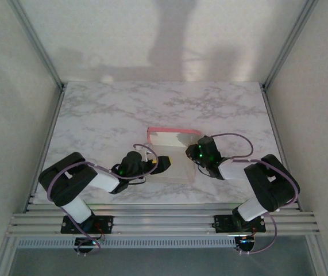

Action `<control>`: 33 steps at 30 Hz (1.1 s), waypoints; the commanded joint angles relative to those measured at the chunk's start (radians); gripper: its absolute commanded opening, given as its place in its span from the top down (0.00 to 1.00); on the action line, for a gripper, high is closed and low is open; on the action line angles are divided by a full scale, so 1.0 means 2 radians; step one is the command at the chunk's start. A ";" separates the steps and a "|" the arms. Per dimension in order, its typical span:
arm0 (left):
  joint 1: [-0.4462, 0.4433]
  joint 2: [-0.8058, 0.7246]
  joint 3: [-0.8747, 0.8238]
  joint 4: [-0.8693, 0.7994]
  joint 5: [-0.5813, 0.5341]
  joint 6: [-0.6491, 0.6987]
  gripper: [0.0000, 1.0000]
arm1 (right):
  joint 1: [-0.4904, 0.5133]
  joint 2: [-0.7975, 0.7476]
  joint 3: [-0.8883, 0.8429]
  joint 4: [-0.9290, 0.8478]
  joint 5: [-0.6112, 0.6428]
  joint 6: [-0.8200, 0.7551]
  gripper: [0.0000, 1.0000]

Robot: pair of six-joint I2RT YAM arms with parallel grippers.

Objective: Fold the paper box

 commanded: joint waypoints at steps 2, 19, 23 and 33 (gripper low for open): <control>-0.012 0.020 -0.008 -0.038 0.012 -0.019 0.01 | 0.001 0.005 0.013 -0.017 0.004 -0.014 0.79; -0.012 0.034 -0.008 -0.020 0.007 -0.034 0.01 | -0.049 -0.114 0.017 -0.157 -0.047 -0.142 0.67; -0.013 0.037 -0.007 -0.018 0.008 -0.035 0.01 | -0.077 -0.163 0.030 -0.232 -0.070 -0.204 0.60; -0.012 0.040 -0.006 -0.022 0.011 -0.030 0.01 | -0.108 -0.147 0.090 -0.283 -0.059 -0.323 0.46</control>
